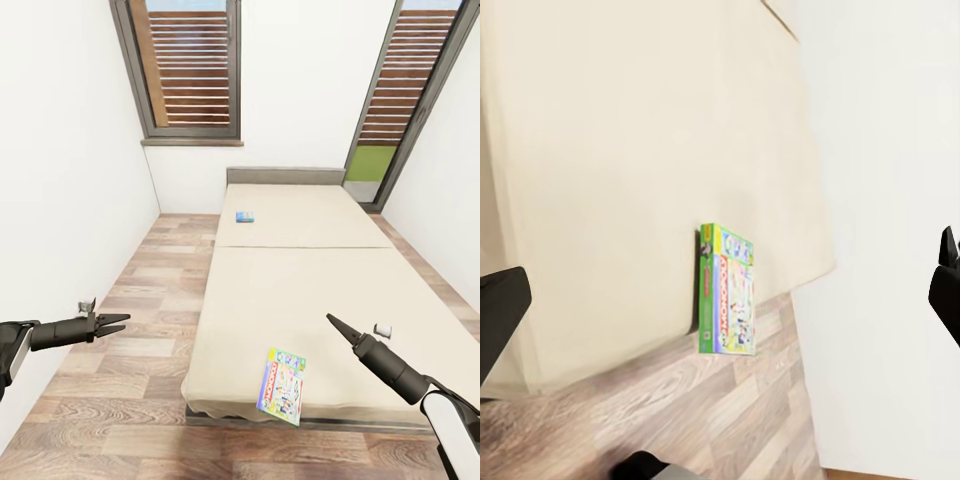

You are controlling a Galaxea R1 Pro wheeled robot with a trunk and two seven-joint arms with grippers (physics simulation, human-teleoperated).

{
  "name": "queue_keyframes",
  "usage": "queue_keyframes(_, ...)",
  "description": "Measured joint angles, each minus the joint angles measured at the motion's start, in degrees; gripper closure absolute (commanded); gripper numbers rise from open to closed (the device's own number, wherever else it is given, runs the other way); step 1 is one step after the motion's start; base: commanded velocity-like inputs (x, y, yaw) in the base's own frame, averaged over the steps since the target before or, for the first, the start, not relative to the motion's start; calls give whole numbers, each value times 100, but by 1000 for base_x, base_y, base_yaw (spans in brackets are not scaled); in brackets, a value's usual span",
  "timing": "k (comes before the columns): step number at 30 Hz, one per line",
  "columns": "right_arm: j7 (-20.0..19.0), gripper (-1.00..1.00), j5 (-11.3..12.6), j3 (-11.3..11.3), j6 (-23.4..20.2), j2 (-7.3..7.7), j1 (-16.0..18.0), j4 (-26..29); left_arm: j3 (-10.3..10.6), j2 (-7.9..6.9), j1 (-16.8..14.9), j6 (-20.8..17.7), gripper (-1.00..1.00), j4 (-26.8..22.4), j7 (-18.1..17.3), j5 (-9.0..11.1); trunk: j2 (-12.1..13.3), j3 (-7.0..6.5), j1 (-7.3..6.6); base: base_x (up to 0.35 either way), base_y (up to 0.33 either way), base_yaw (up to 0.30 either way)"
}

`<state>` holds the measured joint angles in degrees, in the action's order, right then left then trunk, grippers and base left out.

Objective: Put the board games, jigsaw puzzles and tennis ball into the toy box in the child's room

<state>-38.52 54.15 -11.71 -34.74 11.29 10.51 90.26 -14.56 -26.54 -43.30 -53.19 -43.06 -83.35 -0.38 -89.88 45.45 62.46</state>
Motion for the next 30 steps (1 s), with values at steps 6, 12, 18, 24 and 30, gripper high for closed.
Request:
queue_keyframes(6,1,-100,0,6,0,-9,0,0,0,0,0,-6,-100,2,0,-4,0,-56,0,0,0,0)
queue_keyframes(12,3,-100,0,7,0,-12,0,0,0,0,0,-1,-100,3,-5,-1,0,-111,0,0,0,0)
queue_keyframes(18,3,-100,0,9,0,-13,0,0,-5,0,0,0,-100,4,-4,0,0,-167,0,0,0,0)
queue_keyframes(24,3,-100,0,14,0,-13,0,0,-14,0,0,7,-100,3,-20,4,0,-222,0,0,0,0)
queue_keyframes(30,42,-100,0,21,0,-13,0,-1,-15,0,5,8,-100,6,-31,7,0,-278,0,0,0,0)
